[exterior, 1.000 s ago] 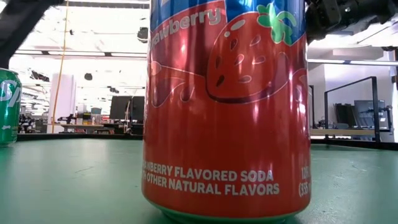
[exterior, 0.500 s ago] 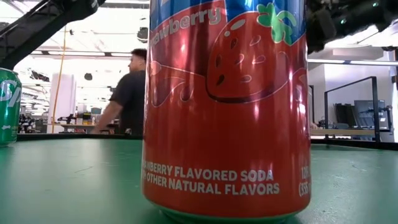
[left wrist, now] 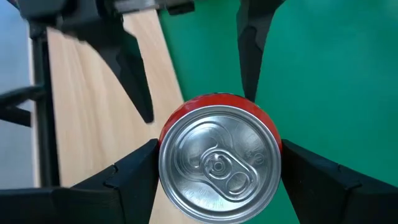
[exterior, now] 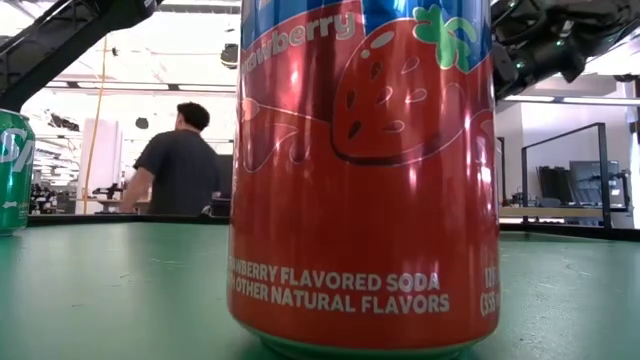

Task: Place canned beverage on shelf
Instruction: Put the top orange soda can on the shelf

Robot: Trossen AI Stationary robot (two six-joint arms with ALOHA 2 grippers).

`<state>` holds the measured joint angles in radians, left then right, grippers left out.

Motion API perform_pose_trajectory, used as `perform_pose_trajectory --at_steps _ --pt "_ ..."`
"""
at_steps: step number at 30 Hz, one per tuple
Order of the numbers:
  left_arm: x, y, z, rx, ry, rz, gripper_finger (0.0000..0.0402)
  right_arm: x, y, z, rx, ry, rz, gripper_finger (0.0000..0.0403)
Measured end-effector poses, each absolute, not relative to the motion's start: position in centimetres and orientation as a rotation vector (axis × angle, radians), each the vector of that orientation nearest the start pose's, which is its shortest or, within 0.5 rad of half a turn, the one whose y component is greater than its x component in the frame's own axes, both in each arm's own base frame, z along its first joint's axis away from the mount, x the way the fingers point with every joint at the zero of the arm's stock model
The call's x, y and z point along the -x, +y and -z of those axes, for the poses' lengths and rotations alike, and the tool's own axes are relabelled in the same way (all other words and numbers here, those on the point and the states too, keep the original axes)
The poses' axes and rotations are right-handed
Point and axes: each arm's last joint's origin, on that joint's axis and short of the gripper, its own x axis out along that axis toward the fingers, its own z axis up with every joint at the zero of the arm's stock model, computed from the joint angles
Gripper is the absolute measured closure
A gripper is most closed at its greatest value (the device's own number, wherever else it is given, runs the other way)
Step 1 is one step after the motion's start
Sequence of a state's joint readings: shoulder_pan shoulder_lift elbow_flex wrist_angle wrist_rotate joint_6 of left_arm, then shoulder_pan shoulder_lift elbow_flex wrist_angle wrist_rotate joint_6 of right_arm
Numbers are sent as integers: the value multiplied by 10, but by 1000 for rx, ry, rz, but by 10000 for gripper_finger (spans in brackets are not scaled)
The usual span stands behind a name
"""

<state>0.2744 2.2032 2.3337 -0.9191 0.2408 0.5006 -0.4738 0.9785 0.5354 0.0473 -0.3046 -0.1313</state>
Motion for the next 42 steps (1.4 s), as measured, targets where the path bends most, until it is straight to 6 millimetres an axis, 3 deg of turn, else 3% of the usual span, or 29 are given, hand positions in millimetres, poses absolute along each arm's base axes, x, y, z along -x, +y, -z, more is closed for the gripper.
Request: perform_pose_trajectory --at_steps 5,14,21,28,33,42 --pt "-465 119 -341 -317 734 159 131 -198 -90 -233 -38 318 -8 19" --pt "-464 120 -341 -324 738 160 131 -205 -94 -229 -16 297 3 20" --pt "-464 121 -341 -321 739 158 117 -205 -94 -230 -10 294 3 90" --pt "-462 124 -341 -329 788 55 88 -202 -99 -226 -22 337 82 93" --pt "-440 123 -362 -332 863 -22 85 -198 -104 -220 -38 391 164 93" --pt "-386 112 -418 -288 828 -28 83 -182 -108 -194 -66 218 389 93"
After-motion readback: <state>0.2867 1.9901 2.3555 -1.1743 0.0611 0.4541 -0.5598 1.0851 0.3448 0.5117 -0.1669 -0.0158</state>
